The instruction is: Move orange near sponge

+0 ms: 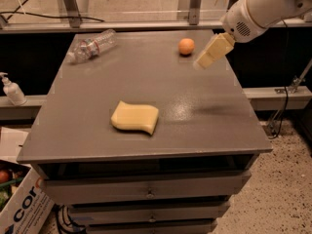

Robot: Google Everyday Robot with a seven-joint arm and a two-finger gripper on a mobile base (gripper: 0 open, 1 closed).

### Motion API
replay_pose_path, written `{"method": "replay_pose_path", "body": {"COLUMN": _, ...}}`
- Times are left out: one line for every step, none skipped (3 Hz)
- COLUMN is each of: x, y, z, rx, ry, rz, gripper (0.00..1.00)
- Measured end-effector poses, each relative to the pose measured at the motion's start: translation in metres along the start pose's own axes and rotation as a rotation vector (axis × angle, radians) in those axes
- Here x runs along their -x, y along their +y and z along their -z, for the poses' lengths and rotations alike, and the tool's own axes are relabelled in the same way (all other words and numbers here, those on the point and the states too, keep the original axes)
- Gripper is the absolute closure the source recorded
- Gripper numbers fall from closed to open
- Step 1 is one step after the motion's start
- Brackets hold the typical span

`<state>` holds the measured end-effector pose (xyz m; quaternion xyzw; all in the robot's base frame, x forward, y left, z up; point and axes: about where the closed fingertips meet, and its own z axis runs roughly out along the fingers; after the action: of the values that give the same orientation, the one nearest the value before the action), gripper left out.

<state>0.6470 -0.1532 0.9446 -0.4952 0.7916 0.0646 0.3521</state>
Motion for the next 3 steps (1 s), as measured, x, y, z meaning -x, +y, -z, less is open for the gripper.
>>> {"method": "replay_pose_path", "body": {"x": 0.0, "y": -0.023, "z": -0.023, "rx": -0.014, "ry": -0.073, "rz": -0.095, "gripper": 0.0}}
{"method": "replay_pose_path", "body": {"x": 0.002, "y": -0.051, "z": -0.06, "rx": 0.004, "ry": -0.183, "rz": -0.186, "gripper": 0.0}}
{"method": "replay_pose_path", "body": {"x": 0.004, "y": -0.069, "z": -0.108, "rx": 0.07, "ry": -0.276, "rz": -0.195, "gripper": 0.0}}
